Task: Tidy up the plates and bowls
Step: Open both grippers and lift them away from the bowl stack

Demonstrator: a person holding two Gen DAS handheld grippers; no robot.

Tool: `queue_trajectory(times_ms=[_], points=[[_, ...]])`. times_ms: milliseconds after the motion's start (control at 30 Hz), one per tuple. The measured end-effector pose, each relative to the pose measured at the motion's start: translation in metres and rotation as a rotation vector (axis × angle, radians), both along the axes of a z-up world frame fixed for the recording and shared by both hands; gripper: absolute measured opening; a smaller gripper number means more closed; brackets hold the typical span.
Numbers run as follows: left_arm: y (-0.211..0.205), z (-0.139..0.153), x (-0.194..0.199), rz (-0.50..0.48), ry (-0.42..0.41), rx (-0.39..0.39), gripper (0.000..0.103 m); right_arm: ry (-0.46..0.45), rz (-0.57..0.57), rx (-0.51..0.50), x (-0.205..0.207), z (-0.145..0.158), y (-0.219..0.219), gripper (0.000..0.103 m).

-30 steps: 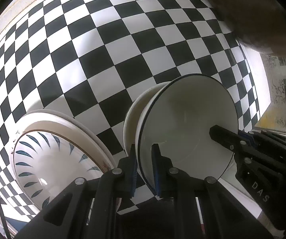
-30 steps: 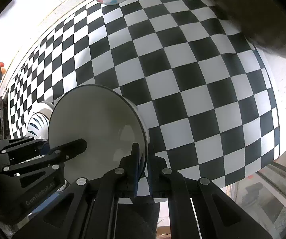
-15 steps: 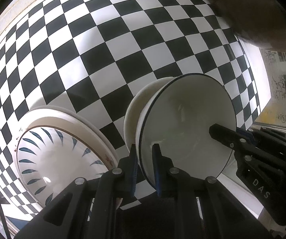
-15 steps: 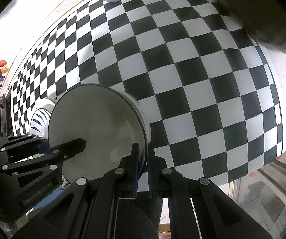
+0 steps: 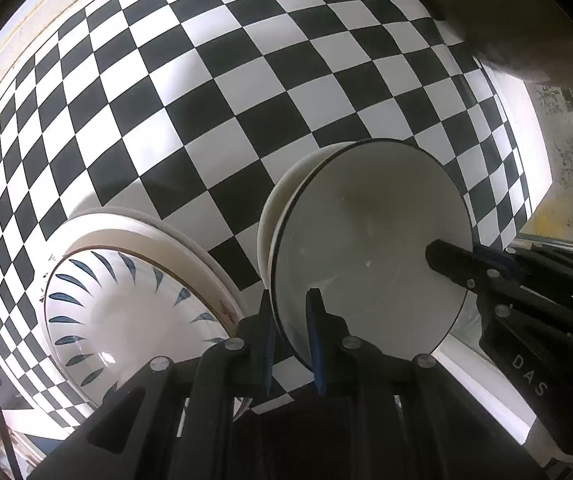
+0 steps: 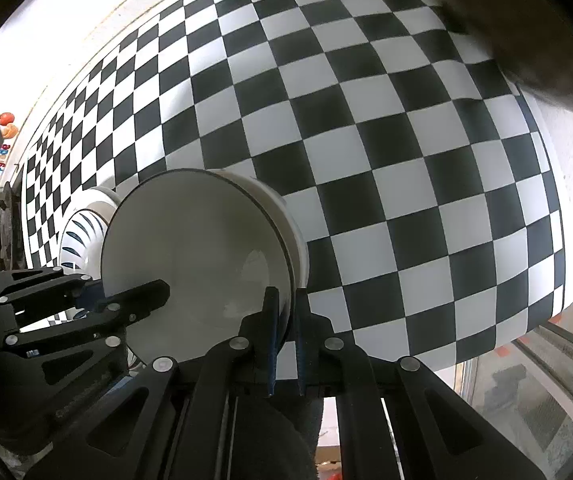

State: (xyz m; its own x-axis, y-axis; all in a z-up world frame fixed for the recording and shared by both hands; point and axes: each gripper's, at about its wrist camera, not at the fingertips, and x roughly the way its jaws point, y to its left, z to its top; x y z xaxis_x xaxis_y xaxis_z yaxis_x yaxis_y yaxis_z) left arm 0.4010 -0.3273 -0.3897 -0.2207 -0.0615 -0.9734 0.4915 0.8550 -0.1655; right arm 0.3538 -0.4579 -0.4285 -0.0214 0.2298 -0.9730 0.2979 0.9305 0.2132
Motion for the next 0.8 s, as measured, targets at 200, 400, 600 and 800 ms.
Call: queue_trajectory(times_ms=[200,400,600,800], points=[[0.002,0.000,0.000,0.010,-0.005,-0.001,0.014,0.014,-0.021,0.021,0.000,-0.001,-0.004,0.010],[0.007,-0.004,-0.001,0.025,0.017,-0.006,0.014,0.020,-0.012,0.021,-0.003,0.000,-0.003,0.014],[0.009,0.001,0.000,0.036,0.012,-0.014,0.015,0.017,-0.010,0.030,-0.001,0.005,-0.005,0.014],[0.019,0.041,0.019,0.054,-0.113,-0.020,0.015,-0.025,-0.005,-0.001,0.013,0.035,-0.017,0.015]])
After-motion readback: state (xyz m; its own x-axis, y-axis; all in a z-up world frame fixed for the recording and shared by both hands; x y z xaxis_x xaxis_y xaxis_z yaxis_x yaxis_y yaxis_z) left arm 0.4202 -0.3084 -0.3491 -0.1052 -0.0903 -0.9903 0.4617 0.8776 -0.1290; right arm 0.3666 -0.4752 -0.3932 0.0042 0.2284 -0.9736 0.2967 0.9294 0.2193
